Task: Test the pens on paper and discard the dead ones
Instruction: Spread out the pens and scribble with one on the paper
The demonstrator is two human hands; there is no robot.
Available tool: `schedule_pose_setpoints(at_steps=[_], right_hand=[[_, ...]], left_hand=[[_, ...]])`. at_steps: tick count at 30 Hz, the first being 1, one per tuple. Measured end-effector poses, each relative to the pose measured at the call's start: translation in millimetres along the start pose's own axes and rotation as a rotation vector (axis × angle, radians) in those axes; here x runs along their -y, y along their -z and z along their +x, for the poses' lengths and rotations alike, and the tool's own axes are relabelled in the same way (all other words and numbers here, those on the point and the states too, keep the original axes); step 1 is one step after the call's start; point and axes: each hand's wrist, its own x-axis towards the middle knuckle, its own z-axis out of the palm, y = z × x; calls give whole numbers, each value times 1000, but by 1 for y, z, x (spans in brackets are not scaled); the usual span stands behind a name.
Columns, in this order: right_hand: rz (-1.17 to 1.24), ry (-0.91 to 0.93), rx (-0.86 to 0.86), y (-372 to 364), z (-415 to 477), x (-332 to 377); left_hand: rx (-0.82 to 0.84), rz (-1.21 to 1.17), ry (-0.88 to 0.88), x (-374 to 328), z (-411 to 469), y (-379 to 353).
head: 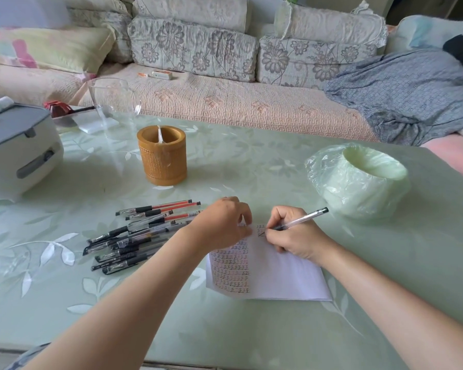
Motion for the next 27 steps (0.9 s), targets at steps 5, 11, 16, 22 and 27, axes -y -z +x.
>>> schedule_pose_setpoints(at_steps=[5,11,16,22,27], right_hand=[[-32,71,9,-3,2,-6],[-85,129,-13,-5,1,-7],[-120,149,6,-4,0,-8],[-145,140,4,-5,0,-8],[-193,154,-9,-5,1,-9]], left_hand=[[-7,-37,84,-2,5,-3],[-36,-35,129,-3,6,-8],[-40,-46,151,-4,7,-10],[-33,-61,168,-5,7,-10],[-34,-79,177,-5,6,-10]])
